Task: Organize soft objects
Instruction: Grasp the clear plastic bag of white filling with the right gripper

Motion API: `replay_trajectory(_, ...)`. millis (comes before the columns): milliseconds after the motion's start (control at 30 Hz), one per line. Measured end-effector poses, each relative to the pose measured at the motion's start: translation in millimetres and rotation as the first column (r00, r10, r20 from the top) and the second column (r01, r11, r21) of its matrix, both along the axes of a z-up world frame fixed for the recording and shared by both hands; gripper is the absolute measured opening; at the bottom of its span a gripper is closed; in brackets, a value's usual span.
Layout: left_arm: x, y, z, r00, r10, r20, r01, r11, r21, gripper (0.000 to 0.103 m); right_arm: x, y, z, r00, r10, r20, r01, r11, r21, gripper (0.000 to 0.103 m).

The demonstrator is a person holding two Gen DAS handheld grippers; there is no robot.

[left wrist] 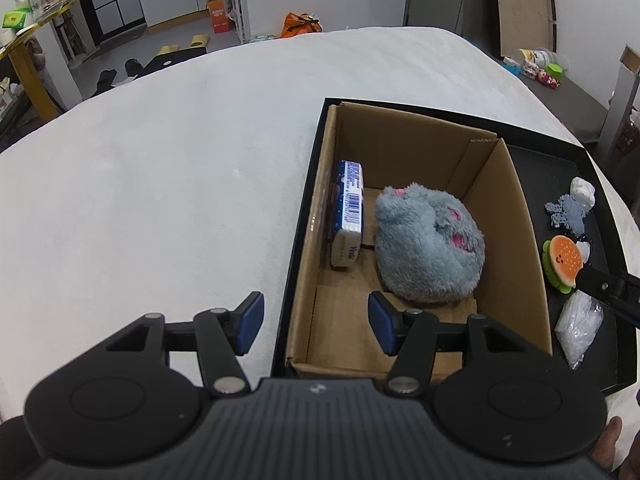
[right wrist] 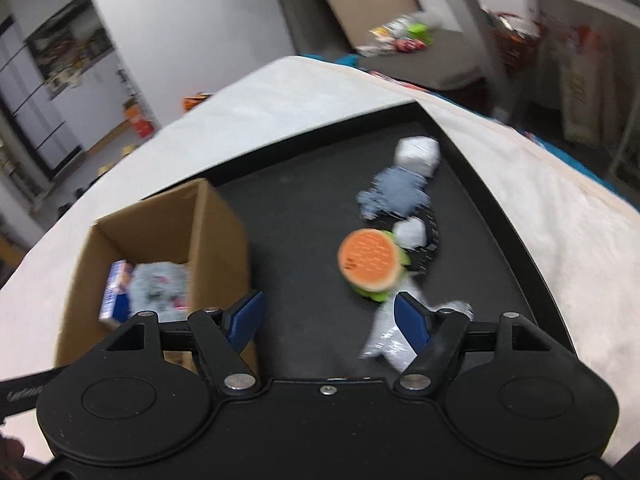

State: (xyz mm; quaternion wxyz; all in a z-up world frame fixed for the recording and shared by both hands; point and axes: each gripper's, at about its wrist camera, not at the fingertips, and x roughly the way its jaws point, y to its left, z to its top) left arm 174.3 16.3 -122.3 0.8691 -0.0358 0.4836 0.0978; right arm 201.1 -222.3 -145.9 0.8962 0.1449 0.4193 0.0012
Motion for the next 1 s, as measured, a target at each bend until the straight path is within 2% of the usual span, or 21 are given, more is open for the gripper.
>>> replay_trajectory(133, 0.4, -7.7, -1.8, 1.0, -0.015, -0.011, 0.015, 1.0, 0.023, 0.056, 2.3, -7.9, -12.9, 0.997, -0.059, -0.045, 0.059, 0.998, 0.002, 0.077)
replay_trajectory(200, 1.4, -11.2, -2.8, 1.0, -0.019, -0.015, 0.019, 0.999, 0.036, 0.056, 2.9, -10.2, -17.5, 0.996, -0.068, -0.065, 0.068, 0.998, 0.007, 0.084)
replay_trajectory(267, 2.2, -13.2, -4.5, 1.0, -0.016, -0.021, 0.017, 0.999, 0.042, 0.056, 3.0, -11.9, -21.1, 0.994, -0.078, -0.075, 0.078, 0.997, 0.004, 0.087)
replay_trajectory(467, 6.2, -22.0, -9.1, 0.999, -0.018, -0.034, 0.02, 0.997, 0.068, 0.057, 7.5, -21.3, -33.3, 0.986, -0.11, -0.126, 0.112, 0.994, 0.008, 0.09)
replay_trajectory(600, 7.8, -26.9, -11.6, 0.999, -0.016, -0.038, 0.02, 0.996, 0.084, 0.062, 14.2, -28.5, -43.1, 0.976, -0.144, -0.164, 0.147, 0.989, 0.009, 0.09)
replay_trajectory(833, 10.0, -31.6, -12.9, 0.999, -0.016, -0.041, 0.021, 0.994, 0.106, 0.066, 23.0, -25.4, -54.8, 0.969, -0.136, -0.206, 0.138, 0.99, -0.005, 0.09)
replay_trajectory(933, 9.7, -31.4, -12.5, 0.999, -0.016, -0.041, 0.021, 0.993, 0.113, 0.066, 26.8, -24.9, -61.4, 0.965, -0.139, -0.224, 0.139, 0.99, -0.015, 0.087)
replay_trajectory(1000, 9.6, -31.5, -12.0, 0.999, -0.015, -0.041, 0.019, 0.994, 0.112, 0.066, 27.7, -25.8, -66.7, 0.96, -0.148, -0.238, 0.143, 0.989, -0.038, 0.07)
